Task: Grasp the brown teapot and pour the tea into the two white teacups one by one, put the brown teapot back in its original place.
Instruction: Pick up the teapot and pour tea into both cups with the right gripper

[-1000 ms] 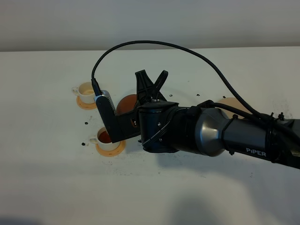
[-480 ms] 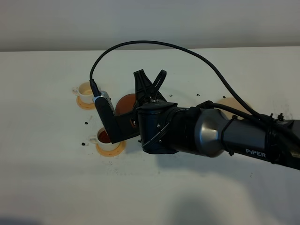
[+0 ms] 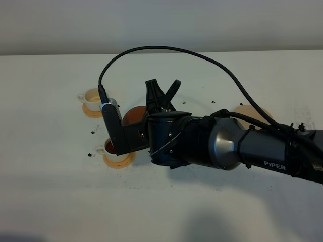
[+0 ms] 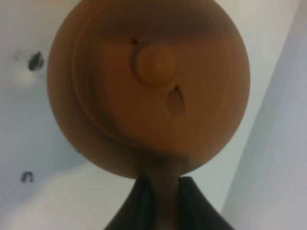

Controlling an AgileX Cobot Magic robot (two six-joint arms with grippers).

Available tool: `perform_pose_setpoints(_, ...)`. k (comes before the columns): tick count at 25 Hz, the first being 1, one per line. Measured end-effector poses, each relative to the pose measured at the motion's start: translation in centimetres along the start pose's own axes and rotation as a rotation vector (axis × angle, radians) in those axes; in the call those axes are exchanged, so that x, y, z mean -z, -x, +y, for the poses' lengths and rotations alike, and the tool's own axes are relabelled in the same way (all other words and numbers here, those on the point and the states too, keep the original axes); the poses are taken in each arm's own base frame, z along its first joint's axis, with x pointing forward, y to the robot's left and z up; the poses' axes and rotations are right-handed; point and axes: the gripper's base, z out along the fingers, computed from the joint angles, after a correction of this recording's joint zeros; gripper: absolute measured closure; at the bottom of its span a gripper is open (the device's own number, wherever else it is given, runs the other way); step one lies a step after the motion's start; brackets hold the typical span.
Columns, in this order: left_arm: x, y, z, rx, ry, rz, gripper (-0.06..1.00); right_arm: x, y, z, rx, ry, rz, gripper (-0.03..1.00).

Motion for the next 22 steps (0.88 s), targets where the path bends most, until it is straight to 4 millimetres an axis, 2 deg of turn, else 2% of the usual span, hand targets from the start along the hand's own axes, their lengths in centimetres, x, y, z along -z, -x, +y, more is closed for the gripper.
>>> perform_pose_setpoints(9,0.0,0.0,0.0,0.000,0.000,0.000,0.35,-0.2,-0.1,0.3,-0.231,0.065,-0.021,0.87)
perform_pose_setpoints(12,0.0,0.0,0.0,0.000,0.000,0.000,0.35,-0.1,-0.5,-0.2,-0.341,0.088,-0.017,0.87)
perform_pose_setpoints(18,0.0,0.0,0.0,0.000,0.000,0.000,0.35,1.8,-1.7,-1.8,-0.577,0.145,-0.047,0.87)
perform_pose_setpoints(22,0.0,0.0,0.0,0.000,0.000,0.000,0.35,1.5,-2.5,-1.8,-0.754,0.247,-0.060,0.87)
